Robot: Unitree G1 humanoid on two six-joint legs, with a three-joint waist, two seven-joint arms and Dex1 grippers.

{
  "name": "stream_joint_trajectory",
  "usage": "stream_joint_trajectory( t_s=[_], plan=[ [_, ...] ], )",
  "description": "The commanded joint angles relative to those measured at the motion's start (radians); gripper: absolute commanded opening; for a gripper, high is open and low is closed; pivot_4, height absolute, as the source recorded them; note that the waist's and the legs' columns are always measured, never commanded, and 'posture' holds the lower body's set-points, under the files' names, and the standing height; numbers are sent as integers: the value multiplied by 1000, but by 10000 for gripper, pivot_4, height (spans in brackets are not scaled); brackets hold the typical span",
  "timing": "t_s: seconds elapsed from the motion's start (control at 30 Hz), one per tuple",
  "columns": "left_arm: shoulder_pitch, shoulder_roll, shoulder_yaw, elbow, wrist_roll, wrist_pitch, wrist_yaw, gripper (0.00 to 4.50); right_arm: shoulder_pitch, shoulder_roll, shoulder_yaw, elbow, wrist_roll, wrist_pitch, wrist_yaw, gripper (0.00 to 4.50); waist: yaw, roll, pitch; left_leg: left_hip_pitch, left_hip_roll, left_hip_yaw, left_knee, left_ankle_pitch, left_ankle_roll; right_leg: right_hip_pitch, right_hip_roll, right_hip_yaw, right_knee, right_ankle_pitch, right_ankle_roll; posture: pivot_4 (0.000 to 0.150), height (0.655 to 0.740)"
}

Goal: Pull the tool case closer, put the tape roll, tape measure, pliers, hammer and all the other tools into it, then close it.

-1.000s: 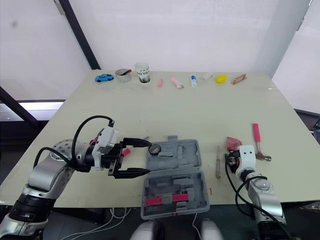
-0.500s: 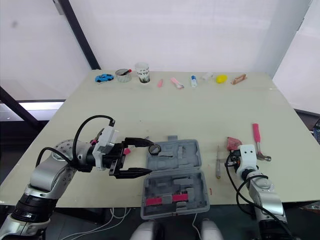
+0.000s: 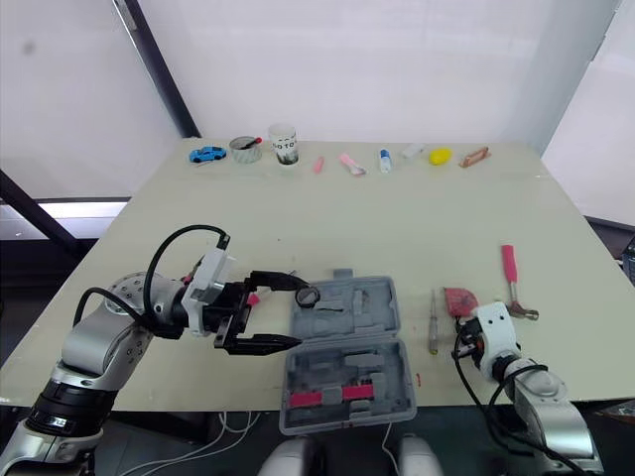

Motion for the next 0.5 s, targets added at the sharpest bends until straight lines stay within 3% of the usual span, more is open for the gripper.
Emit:
stream_joint_trajectory(
  t_s=[0.03,0.5],
  plan=[
    [-13,8,-6,-50,-24,3,-13,45000,59,-61,-15,-118,51,61,68,338,0,0,0,0,0,0,0,0,0,0,0,0,0,0,0,1500,7400],
    [-19,31,-1,-43,-21,3,-39,45000,173,-162,30,-239,100,119,169,338,1,-1,0,0,0,0,0,0,0,0,0,0,-1,-2,3,1500,7400]
  ],
)
